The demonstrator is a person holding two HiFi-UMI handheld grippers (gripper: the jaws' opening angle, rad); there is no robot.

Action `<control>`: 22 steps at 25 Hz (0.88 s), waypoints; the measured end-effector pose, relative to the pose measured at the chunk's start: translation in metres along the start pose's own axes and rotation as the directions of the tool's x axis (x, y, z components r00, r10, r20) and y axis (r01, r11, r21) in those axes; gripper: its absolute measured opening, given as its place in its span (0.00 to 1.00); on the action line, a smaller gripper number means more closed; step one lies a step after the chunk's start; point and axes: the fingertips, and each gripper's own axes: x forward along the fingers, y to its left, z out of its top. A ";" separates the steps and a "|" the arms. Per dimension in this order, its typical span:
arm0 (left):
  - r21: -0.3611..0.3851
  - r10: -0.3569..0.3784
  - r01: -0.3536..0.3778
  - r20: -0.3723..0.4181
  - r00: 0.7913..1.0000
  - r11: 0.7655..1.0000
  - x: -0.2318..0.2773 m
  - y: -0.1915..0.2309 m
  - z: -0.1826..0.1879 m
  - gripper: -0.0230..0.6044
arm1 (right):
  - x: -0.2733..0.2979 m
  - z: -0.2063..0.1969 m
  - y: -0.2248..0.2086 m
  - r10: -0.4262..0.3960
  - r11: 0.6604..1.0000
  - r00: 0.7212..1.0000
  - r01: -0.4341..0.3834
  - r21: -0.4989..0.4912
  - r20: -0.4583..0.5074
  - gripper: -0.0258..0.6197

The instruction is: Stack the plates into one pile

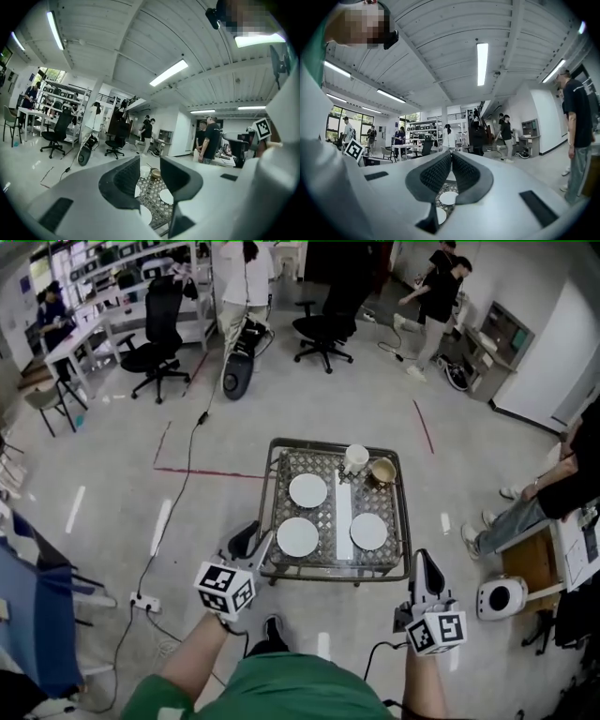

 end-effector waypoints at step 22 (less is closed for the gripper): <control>-0.404 -0.137 -0.036 -0.390 0.911 0.914 0.132 0.094 -0.160 0.31 | 0.188 -0.034 -0.054 0.153 0.982 0.988 -0.149 0.116 -0.033 0.08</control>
